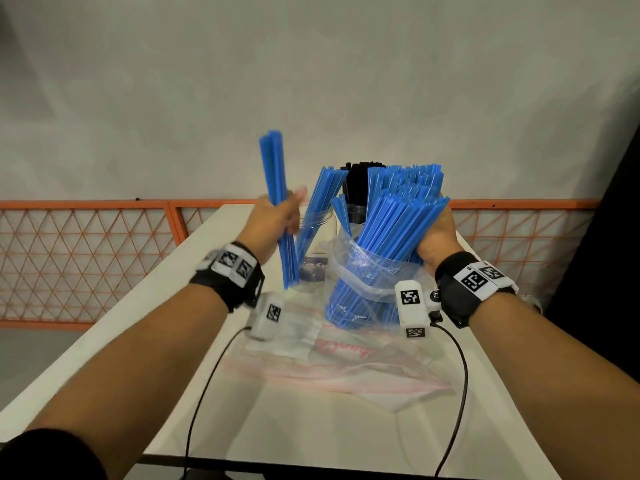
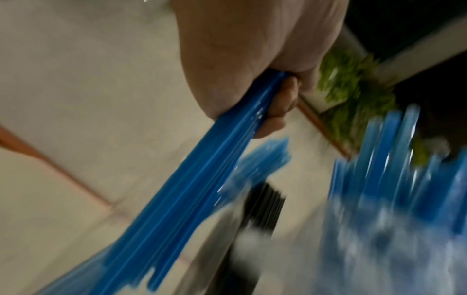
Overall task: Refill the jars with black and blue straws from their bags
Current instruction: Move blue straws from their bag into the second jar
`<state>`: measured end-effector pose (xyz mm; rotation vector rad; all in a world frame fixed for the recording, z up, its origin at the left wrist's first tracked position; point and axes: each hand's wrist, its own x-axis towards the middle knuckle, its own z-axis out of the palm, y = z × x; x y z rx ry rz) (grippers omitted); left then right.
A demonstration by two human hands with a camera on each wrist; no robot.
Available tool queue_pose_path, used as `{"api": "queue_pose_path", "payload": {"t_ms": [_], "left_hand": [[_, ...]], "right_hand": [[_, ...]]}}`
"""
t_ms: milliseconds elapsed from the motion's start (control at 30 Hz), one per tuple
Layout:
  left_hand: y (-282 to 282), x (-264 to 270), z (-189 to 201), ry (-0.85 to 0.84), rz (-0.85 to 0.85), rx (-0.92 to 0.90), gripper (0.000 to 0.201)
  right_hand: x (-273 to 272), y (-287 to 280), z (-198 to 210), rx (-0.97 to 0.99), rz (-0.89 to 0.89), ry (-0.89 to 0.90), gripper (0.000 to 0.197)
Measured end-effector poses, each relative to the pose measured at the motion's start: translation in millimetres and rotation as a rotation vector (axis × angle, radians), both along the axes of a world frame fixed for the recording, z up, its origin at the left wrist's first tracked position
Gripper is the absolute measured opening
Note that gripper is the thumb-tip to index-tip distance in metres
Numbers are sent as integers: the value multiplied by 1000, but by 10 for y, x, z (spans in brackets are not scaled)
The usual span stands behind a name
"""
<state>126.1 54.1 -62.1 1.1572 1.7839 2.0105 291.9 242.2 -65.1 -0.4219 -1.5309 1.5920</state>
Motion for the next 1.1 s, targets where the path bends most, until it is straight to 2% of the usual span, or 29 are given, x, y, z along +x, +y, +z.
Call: {"api": "queue_pose_path", "payload": {"t_ms": [100, 167, 267, 367, 500, 600, 767, 833, 900, 1000, 1100], "left_hand": [[-49, -85, 679, 59, 33, 217, 39], [-3, -134, 1046, 78, 58, 326, 37], [166, -171, 1231, 99, 78, 346, 34], [365, -267, 1050, 88, 138, 209, 30], [546, -485, 482, -8, 209, -70, 23], [619, -602, 222, 77, 308, -205, 22], [669, -538, 294, 261, 262, -295, 23], [690, -482, 313, 331, 225, -408, 24], [672, -447, 358, 275, 155, -430, 24], [602, -389, 469, 90, 12, -244, 46], [553, -302, 476, 188, -71, -377, 68]], "right_hand": [[0, 5, -1, -30, 17, 10, 23], [4, -12, 24, -62, 26, 23, 17], [6, -17, 30, -147, 66, 49, 16], [8, -8, 25, -132, 43, 48, 16], [-9, 26, -15, -99, 10, 46, 17], [-12, 37, -24, -107, -4, 55, 21], [-13, 43, -34, -74, 0, 43, 15], [-9, 43, -27, -70, 2, 40, 16], [-3, 36, -24, -79, -1, 33, 19], [0, 35, -16, -92, -9, 18, 18], [-11, 34, -11, -98, -8, 21, 17]]}}
